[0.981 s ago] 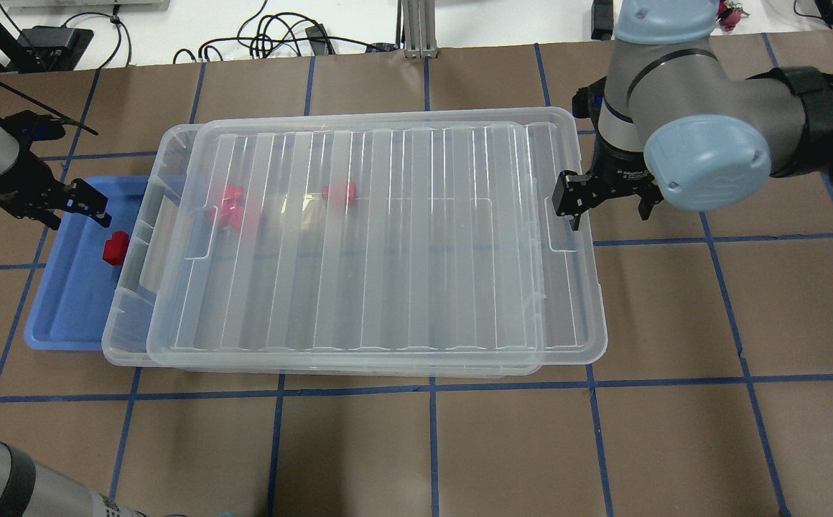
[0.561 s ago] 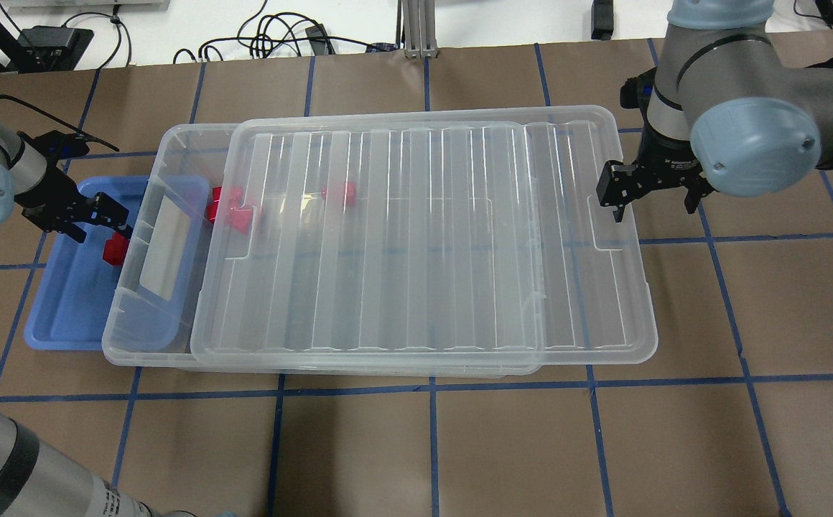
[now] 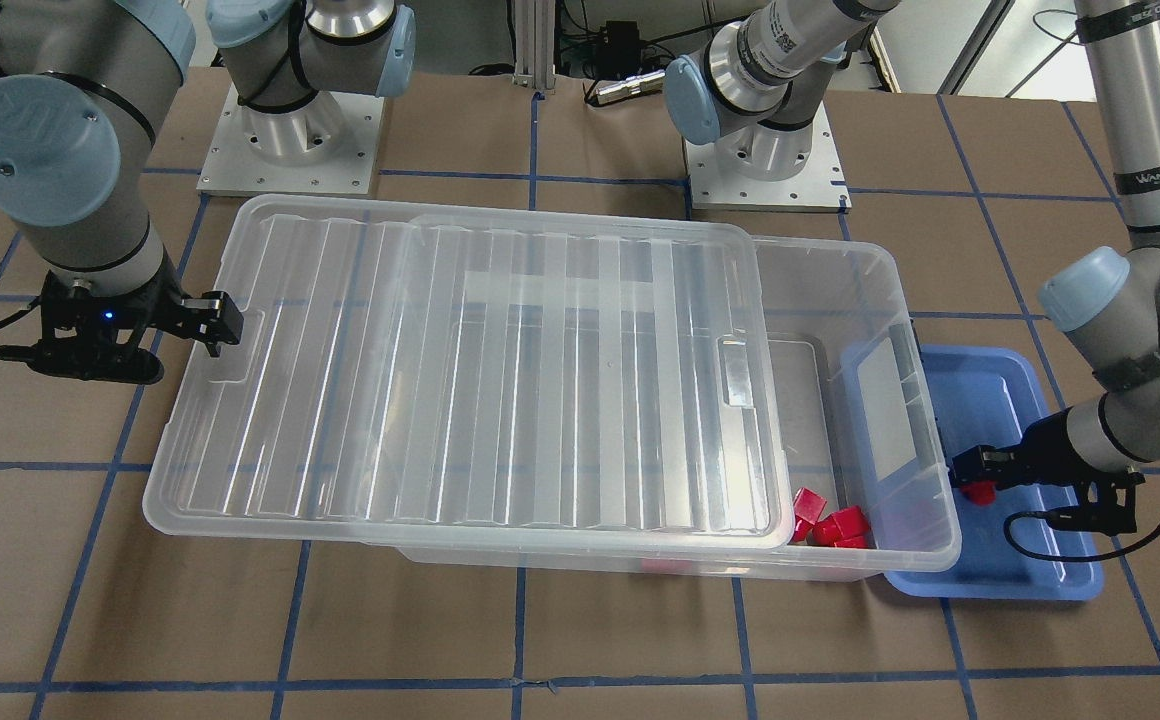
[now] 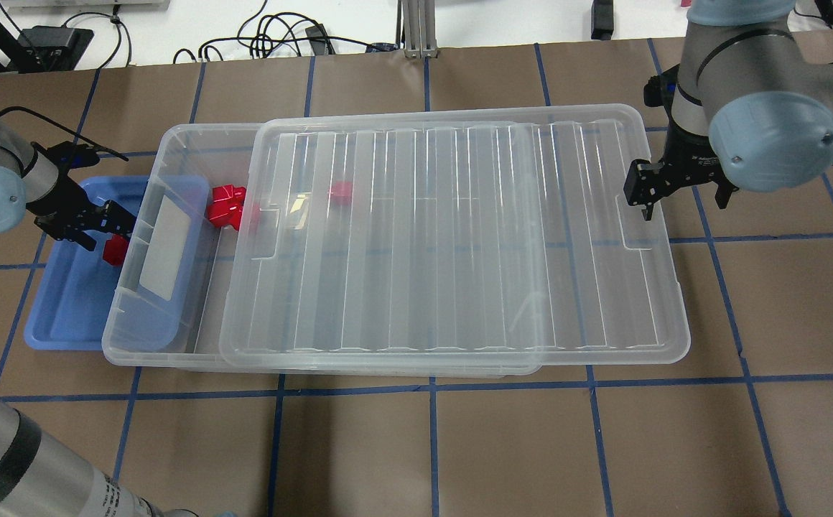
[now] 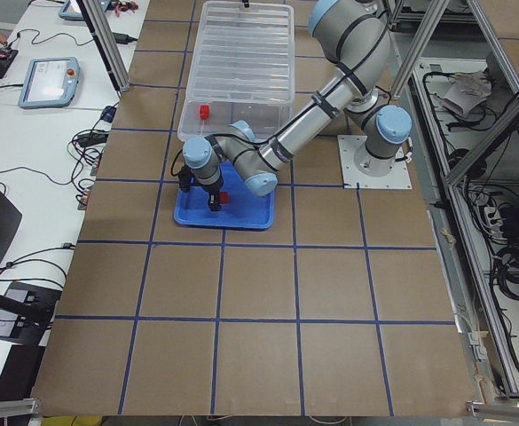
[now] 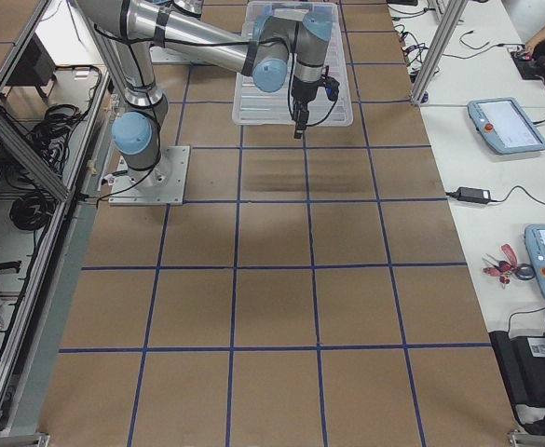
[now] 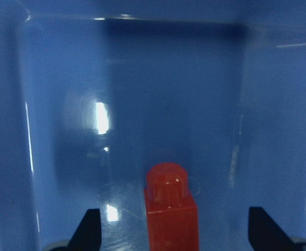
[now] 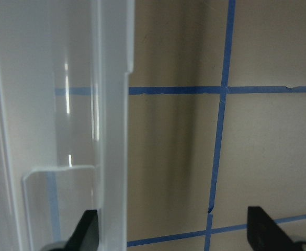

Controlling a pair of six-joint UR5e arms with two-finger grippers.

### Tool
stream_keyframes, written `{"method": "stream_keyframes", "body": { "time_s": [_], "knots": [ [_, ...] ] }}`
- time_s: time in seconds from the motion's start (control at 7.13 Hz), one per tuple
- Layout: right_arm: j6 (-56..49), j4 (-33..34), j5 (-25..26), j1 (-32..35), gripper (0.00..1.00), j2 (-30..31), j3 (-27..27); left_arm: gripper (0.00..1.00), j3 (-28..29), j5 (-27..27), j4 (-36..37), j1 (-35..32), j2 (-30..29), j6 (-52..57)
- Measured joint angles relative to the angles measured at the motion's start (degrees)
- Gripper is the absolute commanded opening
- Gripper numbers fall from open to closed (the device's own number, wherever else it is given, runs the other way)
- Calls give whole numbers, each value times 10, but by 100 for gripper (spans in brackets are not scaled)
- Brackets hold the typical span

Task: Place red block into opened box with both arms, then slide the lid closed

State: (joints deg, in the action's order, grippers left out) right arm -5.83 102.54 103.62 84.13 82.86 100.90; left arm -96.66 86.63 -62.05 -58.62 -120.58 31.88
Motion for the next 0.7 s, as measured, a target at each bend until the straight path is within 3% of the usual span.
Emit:
{"method": "stream_keyframes", "body": {
  "time_s": [0.7],
  "knots": [
    [-48,0,29,-32,100,3,0,0,62,2,-41,-8,57,-29]
  ]
}}
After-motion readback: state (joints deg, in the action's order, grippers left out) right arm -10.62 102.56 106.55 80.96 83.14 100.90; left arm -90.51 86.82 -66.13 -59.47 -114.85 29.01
